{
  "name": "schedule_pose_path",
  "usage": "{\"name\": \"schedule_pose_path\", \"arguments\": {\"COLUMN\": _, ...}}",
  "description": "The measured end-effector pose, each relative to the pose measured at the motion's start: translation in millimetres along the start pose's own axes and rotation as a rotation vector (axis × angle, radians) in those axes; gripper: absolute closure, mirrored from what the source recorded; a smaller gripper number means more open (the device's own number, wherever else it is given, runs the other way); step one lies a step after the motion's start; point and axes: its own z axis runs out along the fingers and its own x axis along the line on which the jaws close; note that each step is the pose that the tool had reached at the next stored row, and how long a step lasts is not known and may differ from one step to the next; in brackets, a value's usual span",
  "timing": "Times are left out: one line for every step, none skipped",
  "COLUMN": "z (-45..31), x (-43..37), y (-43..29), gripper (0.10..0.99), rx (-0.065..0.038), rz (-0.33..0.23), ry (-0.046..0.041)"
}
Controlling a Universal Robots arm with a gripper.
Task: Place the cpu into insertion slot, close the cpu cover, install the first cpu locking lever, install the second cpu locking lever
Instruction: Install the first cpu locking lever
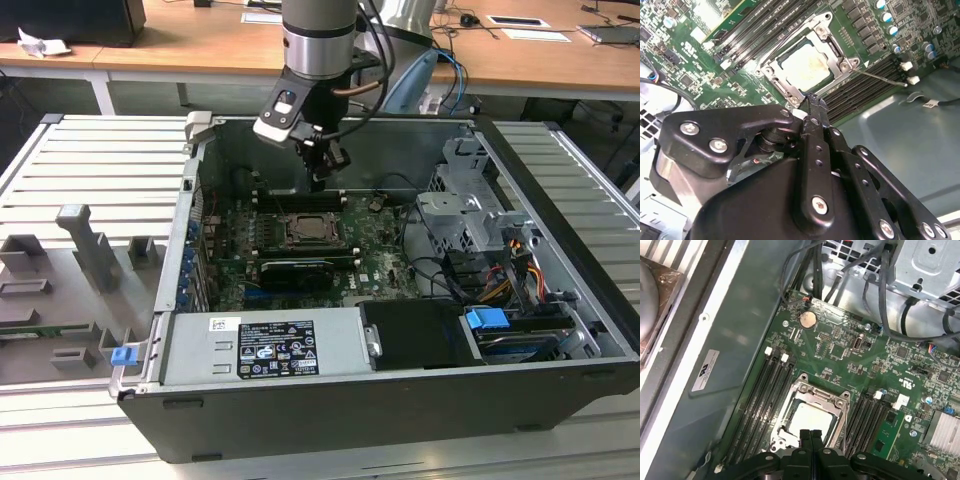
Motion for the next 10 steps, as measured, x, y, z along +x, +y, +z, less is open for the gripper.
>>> {"name": "schedule_pose_path", "arguments": {"z": 0.0, "x": 0.0, "y": 0.0, "gripper": 0.98, "rx": 0.0, "rz": -0.011, "ry": 0.0007}}
{"name": "schedule_pose_path", "arguments": {"z": 0.0, "x": 0.0, "y": 0.0, "gripper": 0.98, "rx": 0.0, "rz": -0.022, "ry": 0.0013}}
{"name": "schedule_pose_path", "arguments": {"z": 0.0, "x": 0.0, "y": 0.0, "gripper": 0.98, "rx": 0.0, "rz": -0.028, "ry": 0.0017}}
{"name": "schedule_pose_path", "arguments": {"z": 0.0, "x": 0.0, "y": 0.0, "gripper": 0.98, "rx": 0.0, "rz": -0.035, "ry": 0.0022}}
{"name": "schedule_pose_path", "arguments": {"z": 0.0, "x": 0.0, "y": 0.0, "gripper": 0.98, "rx": 0.0, "rz": -0.042, "ry": 0.0025}}
{"name": "schedule_pose_path", "arguments": {"z": 0.0, "x": 0.0, "y": 0.0, "gripper": 0.98, "rx": 0.0, "rz": -0.048, "ry": 0.0029}}
{"name": "schedule_pose_path", "arguments": {"z": 0.0, "x": 0.0, "y": 0.0, "gripper": 0.98, "rx": 0.0, "rz": -0.057, "ry": 0.0035}}
{"name": "schedule_pose_path", "arguments": {"z": 0.0, "x": 0.0, "y": 0.0, "gripper": 0.98, "rx": 0.001, "rz": -0.064, "ry": 0.0039}}
{"name": "schedule_pose_path", "arguments": {"z": 0.0, "x": 0.0, "y": 0.0, "gripper": 0.98, "rx": 0.001, "rz": -0.075, "ry": 0.0045}}
{"name": "schedule_pose_path", "arguments": {"z": 0.0, "x": 0.0, "y": 0.0, "gripper": 0.98, "rx": 0.001, "rz": -0.083, "ry": 0.005}}
